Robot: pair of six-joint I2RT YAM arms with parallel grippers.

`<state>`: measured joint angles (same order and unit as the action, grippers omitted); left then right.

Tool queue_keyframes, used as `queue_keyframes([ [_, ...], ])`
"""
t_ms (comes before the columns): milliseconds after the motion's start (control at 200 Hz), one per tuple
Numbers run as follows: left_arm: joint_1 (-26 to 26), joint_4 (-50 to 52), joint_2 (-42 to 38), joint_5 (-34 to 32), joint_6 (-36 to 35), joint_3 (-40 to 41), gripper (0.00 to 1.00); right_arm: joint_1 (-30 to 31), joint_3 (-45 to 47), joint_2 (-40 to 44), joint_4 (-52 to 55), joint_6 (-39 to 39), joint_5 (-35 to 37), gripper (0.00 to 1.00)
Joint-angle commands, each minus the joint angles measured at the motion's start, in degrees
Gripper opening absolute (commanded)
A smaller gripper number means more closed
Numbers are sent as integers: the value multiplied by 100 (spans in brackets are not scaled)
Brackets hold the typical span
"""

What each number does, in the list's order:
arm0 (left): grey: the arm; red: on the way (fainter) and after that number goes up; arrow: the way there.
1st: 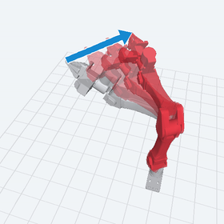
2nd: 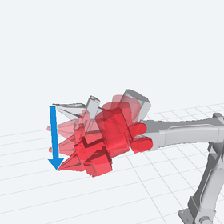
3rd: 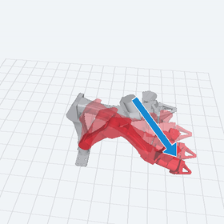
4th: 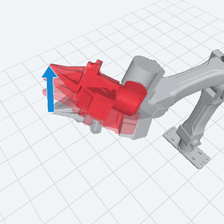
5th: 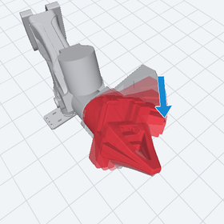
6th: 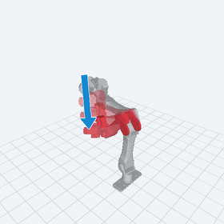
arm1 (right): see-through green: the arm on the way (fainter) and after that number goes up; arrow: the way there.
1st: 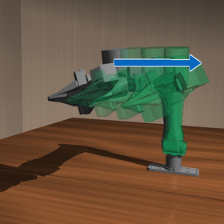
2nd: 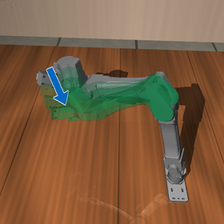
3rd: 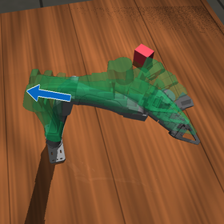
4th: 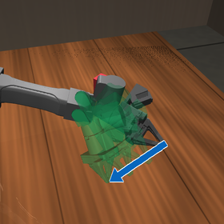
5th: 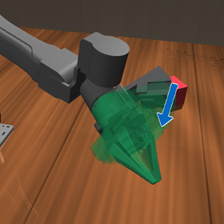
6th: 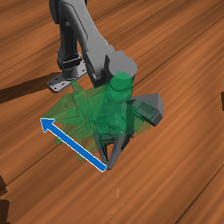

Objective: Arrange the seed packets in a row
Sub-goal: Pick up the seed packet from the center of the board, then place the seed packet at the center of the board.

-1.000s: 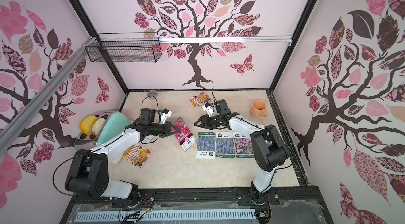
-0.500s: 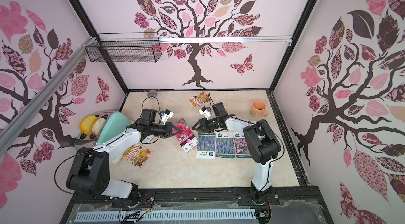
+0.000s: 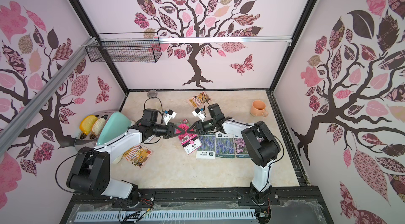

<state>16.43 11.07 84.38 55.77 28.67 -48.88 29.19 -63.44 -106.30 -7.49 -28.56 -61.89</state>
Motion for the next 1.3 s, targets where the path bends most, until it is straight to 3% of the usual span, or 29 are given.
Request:
queue_keyframes([
  [0, 10, 150, 63, -48, -125, -64, 0, 34, -37, 160, -156, -68, -172, 19],
  [35, 10, 202, 85, -113, -136, -72, 0, 34, -22, 179, -152, -103, -106, 14],
  [180, -72, 680, 194, -605, -209, -190, 0, 34, -69, 180, -21, -139, 117, 10],
  [265, -196, 1296, 240, -1508, -125, -416, 0, 43, -125, 112, 232, -183, 481, 0],
  [330, -290, 1731, 226, -2349, 44, -605, 11, 91, -107, 58, 323, -402, 904, 0],
  [385, -306, 2036, 177, -3119, 241, -728, 14, 194, -30, 55, 266, -664, 1306, 0],
  [580, -306, 1995, 89, -3933, 627, -717, 22, 727, 145, -42, 23, -1649, 2692, 0],
  [810, -290, 1679, 154, -3874, 799, -336, 23, 1144, 253, -294, 11, -2559, 4134, 0],
  [985, -112, 1497, 238, -3674, 742, -141, 23, 1168, 264, -516, 54, -2771, 4542, 0],
  [1060, 11, 1513, 317, -3698, 745, -120, 23, 1177, 213, -610, 151, -2804, 4624, 6],
  [1180, 128, 1392, 542, -3695, 759, -70, 22, 1185, 170, -687, 246, -2745, 4627, 22],
  [1290, 183, 1251, 819, -3665, 789, -92, 22, 1214, 207, -617, 397, -2684, 4744, 29],
])
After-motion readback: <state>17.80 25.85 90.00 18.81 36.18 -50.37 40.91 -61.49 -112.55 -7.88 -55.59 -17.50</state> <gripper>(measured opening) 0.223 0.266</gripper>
